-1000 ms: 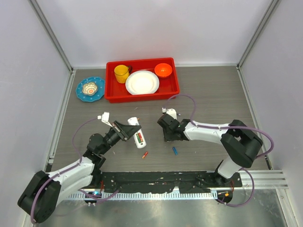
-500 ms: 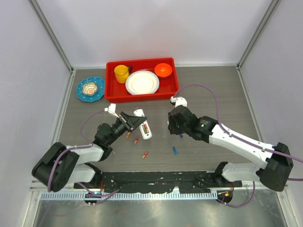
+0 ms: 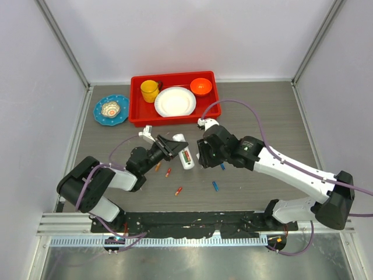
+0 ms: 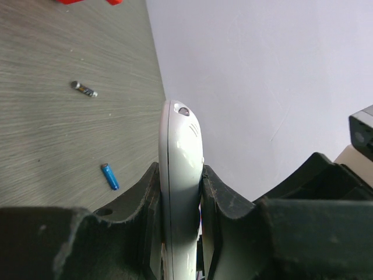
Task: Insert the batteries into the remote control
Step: Load the battery cover into the remote control.
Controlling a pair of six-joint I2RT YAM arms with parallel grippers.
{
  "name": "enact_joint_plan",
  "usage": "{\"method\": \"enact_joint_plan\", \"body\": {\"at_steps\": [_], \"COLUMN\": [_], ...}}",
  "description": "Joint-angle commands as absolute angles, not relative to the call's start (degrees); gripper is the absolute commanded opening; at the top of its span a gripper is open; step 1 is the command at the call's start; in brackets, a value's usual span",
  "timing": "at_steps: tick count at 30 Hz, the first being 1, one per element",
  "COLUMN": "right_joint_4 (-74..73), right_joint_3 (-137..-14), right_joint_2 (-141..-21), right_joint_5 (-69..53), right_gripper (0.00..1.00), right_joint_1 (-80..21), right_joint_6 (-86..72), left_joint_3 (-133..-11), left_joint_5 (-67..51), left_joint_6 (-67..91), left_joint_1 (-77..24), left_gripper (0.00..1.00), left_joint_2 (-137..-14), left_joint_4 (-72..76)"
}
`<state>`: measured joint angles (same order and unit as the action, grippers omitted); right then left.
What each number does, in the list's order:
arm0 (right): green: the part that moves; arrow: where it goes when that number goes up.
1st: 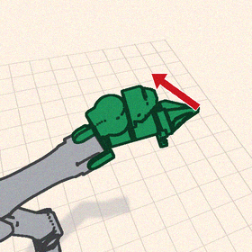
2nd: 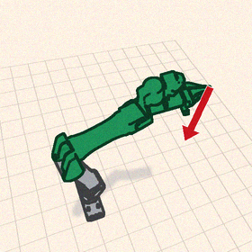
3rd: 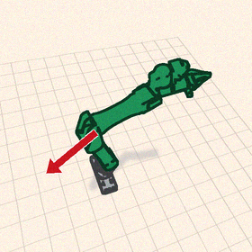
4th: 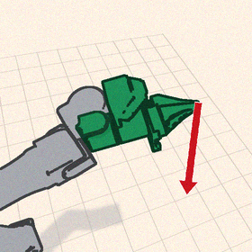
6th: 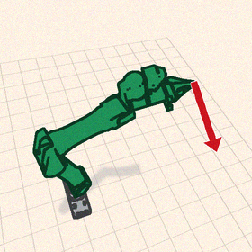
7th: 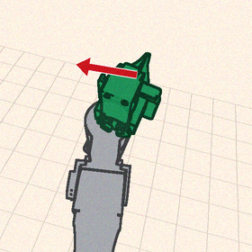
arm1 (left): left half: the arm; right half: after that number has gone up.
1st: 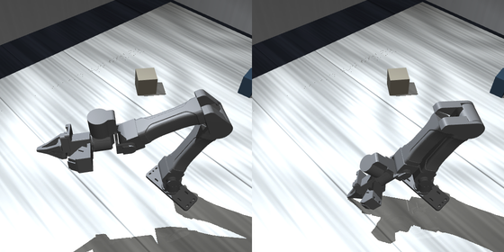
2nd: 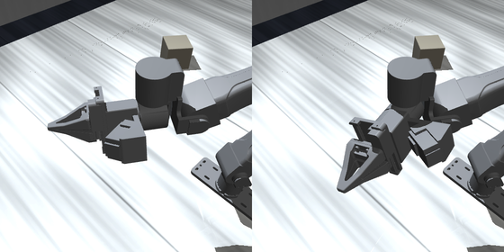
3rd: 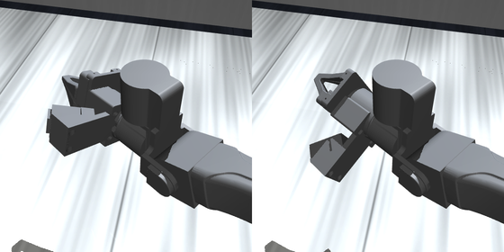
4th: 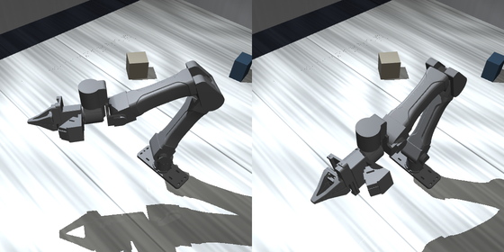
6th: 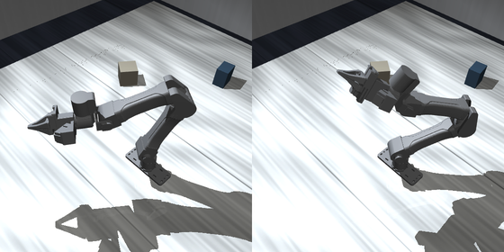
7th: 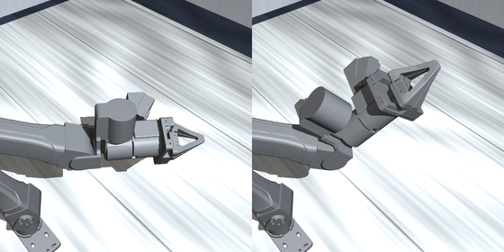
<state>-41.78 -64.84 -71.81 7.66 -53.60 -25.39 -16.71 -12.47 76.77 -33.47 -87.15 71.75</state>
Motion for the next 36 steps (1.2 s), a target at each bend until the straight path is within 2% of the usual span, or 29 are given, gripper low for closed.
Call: {"method": "enact_joint_plan", "body": {"at_steps": [1,8,36], "right_joint_4": [-41.0,-41.2,-42.9], "right_joint_3": [-68.8,-74.3,-77.6], "right_joint_2": [-75.7,-79.2,-84.5], "right_joint_5": [4.6,4.2,5.2], "right_gripper": [0.01,0.01,0.01], "right_joint_1": [-55.0,-56.7,-56.8], "right_joint_6": [-25.0,-25.2,-24.8], "left_joint_3": [-18.7,-18.1,-17.6], "left_joint_5": [-13.0,-12.8,-13.0], "left_joint_6": [76.6,75.3,73.2], "left_joint_1": [-34.0,-34.2,-36.7], "left_gripper": [0.0,0.0,0.0], "left_joint_2": [-86.9,-86.7,-85.5], "left_joint_4": [88.6,88.6,88.6]}}
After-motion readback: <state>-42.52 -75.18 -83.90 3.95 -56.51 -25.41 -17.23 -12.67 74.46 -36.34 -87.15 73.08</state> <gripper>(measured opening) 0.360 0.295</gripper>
